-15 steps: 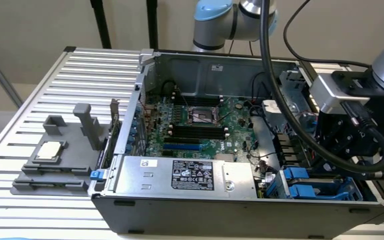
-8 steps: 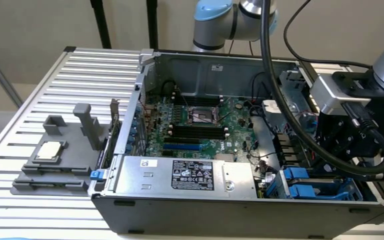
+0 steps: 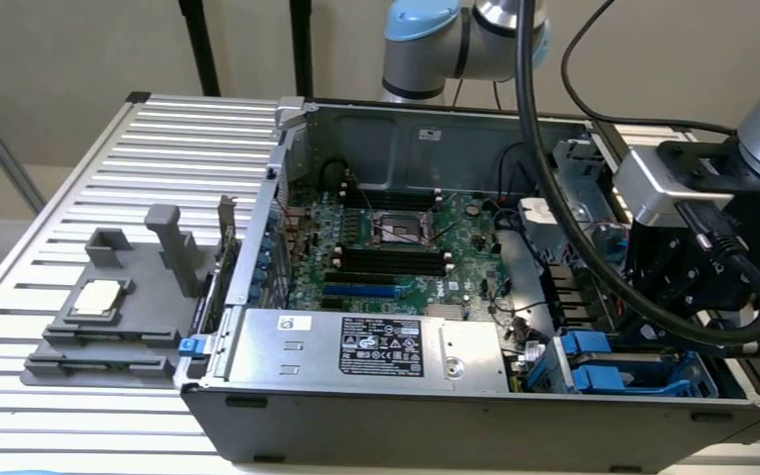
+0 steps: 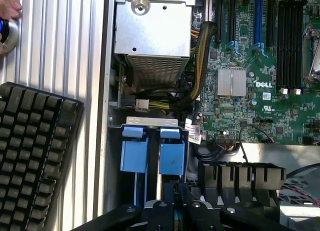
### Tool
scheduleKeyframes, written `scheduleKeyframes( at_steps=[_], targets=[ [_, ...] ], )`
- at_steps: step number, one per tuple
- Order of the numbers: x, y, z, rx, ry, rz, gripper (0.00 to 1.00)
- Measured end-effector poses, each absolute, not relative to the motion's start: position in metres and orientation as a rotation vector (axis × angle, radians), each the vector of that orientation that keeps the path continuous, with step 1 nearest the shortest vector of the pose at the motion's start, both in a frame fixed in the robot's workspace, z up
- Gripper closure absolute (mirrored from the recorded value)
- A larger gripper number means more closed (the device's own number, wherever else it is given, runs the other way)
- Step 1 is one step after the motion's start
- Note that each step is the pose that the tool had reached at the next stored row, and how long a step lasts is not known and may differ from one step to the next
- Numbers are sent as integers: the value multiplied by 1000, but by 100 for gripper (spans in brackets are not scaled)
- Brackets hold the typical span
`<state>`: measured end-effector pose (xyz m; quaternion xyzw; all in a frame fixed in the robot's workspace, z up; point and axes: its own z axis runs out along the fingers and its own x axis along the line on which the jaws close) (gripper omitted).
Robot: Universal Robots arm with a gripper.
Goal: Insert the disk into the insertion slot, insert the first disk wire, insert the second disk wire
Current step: 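Insert the second disk wire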
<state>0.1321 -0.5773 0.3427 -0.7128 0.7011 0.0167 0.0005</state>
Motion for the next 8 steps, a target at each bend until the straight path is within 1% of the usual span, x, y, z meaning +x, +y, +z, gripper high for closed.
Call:
scheduleKeyframes(
  at_steps=[8],
  targets=[
    [132,-573,343,-2239,2201,53,84]
  ],
)
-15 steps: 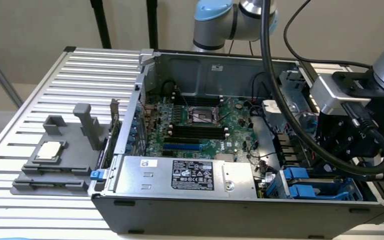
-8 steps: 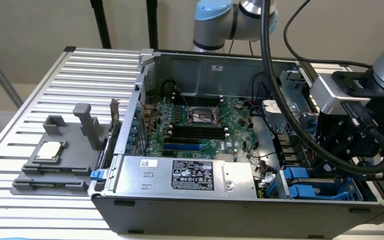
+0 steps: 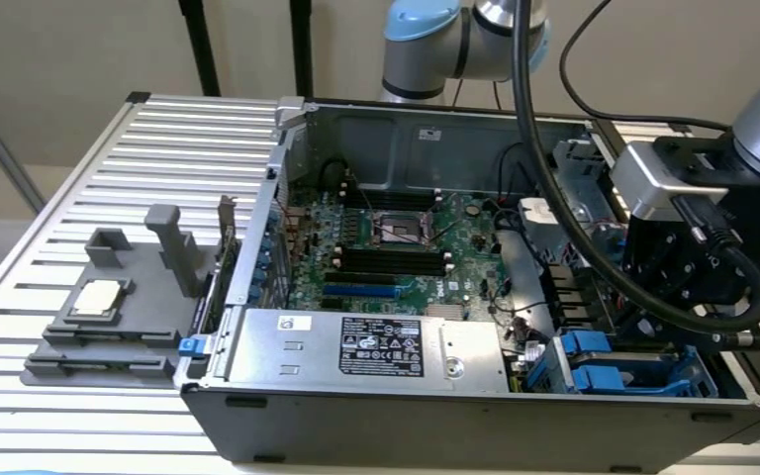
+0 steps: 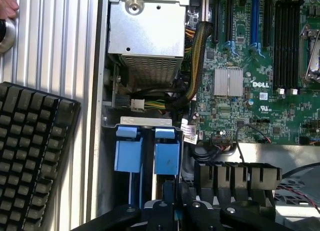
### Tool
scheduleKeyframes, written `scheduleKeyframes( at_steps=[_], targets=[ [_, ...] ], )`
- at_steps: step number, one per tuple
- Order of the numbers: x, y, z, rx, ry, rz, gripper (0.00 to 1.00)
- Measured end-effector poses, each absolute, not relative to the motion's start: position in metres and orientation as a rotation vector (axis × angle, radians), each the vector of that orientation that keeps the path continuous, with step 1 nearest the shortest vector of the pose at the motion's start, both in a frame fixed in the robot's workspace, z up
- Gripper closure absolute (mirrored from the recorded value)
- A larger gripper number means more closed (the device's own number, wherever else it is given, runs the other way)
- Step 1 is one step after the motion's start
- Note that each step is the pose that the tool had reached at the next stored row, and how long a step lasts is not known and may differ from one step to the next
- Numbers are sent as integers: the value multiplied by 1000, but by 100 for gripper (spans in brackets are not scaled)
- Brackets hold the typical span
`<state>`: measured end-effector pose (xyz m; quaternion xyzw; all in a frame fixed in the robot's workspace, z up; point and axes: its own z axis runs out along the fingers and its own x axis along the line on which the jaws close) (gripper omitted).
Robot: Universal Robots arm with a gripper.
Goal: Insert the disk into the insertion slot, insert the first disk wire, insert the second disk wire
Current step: 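Insert the second disk wire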
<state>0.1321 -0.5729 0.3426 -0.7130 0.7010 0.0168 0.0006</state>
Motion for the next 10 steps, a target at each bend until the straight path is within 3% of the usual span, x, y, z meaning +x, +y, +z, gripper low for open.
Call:
scheduleKeyframes(
  at_steps=[10],
  targets=[
    [132,-575,343,-2239,2201,53,84]
  ],
)
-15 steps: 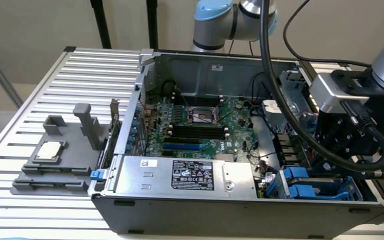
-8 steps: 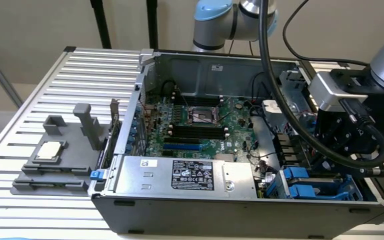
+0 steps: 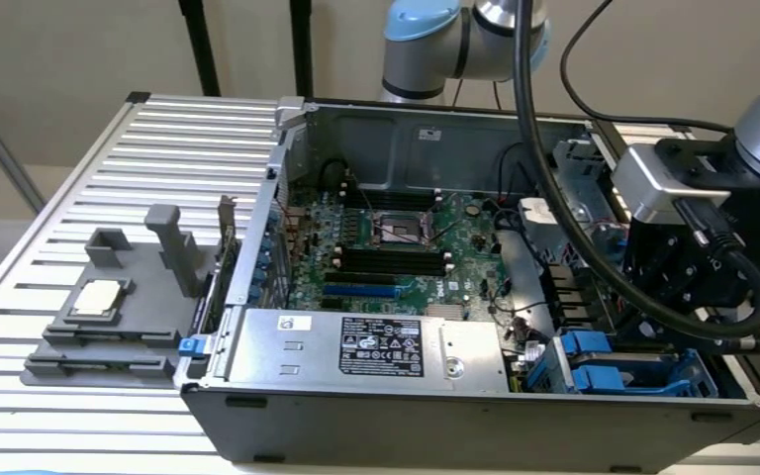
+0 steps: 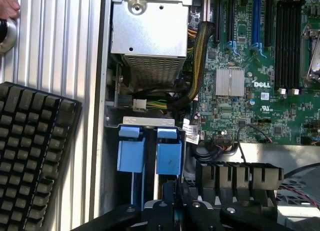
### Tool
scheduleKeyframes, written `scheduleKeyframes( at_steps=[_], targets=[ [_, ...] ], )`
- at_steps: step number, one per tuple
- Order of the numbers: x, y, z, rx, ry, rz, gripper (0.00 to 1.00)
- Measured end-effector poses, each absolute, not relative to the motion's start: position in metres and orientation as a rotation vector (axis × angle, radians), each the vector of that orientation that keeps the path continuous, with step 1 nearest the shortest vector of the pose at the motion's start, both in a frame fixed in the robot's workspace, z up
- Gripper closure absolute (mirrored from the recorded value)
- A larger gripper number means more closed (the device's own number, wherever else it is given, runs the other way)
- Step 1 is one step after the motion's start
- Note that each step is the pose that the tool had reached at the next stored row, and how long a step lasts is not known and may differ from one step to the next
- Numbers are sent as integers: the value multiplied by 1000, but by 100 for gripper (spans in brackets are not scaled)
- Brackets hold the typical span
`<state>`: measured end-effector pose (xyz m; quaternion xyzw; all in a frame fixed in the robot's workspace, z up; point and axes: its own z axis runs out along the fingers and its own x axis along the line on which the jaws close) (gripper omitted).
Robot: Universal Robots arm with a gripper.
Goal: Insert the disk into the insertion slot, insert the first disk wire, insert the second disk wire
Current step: 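Insert the second disk wire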
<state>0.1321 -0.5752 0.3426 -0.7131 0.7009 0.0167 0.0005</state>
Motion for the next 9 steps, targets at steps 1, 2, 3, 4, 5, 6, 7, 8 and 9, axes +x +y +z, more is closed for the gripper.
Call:
scheduleKeyframes(
  at_steps=[1,2,3,4,5,6,7,8,9],
  targets=[
    [132,-575,343,-2239,2201,52,84],
    [132,-575,342,-2239,2201,53,84],
    [132,-575,342,-2239,2201,53,84],
    [132,-575,341,-2239,2201,52,84],
    [132,-575,341,-2239,2201,53,84],
    [132,-575,340,-2239,2201,53,84],
    [132,-576,339,-2239,2201,53,84],
    [132,-576,338,-2240,2201,53,84],
    [132,-576,338,-2240,2201,52,84]
  ],
)
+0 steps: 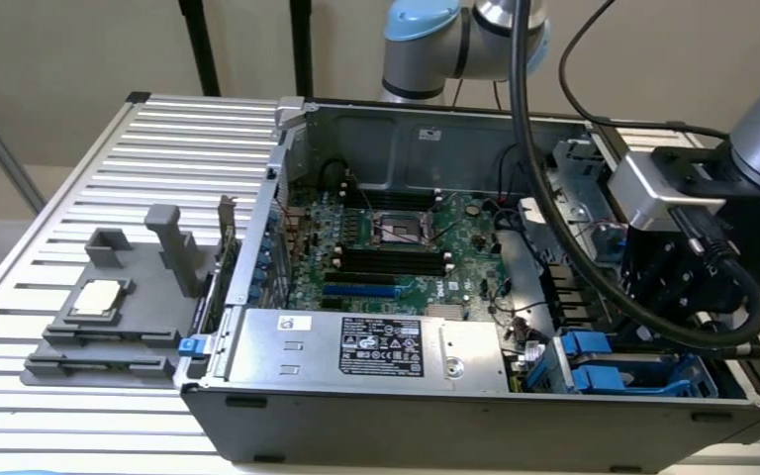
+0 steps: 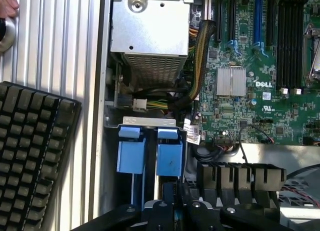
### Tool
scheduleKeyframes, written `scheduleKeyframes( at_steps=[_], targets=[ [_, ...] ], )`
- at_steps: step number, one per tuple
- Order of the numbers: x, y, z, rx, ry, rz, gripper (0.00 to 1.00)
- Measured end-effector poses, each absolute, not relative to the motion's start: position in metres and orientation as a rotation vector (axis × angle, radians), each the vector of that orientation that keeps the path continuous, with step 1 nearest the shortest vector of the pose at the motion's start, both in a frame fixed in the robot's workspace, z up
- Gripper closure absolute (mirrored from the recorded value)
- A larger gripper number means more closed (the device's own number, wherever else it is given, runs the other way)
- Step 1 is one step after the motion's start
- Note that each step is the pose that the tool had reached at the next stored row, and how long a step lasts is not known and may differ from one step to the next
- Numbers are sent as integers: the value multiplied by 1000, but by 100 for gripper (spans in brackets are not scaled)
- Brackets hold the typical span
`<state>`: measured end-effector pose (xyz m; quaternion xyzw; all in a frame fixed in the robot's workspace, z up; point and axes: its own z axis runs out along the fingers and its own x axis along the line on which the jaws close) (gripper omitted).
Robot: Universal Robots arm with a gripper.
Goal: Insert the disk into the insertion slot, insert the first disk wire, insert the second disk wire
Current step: 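Insert the second disk wire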
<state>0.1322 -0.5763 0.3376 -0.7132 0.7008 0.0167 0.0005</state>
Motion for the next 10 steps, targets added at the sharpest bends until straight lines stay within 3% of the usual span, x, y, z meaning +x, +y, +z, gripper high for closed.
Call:
scheduleKeyframes(
  at_steps=[10],
  targets=[
    [132,-577,341,-2239,2199,55,82]
  ],
)
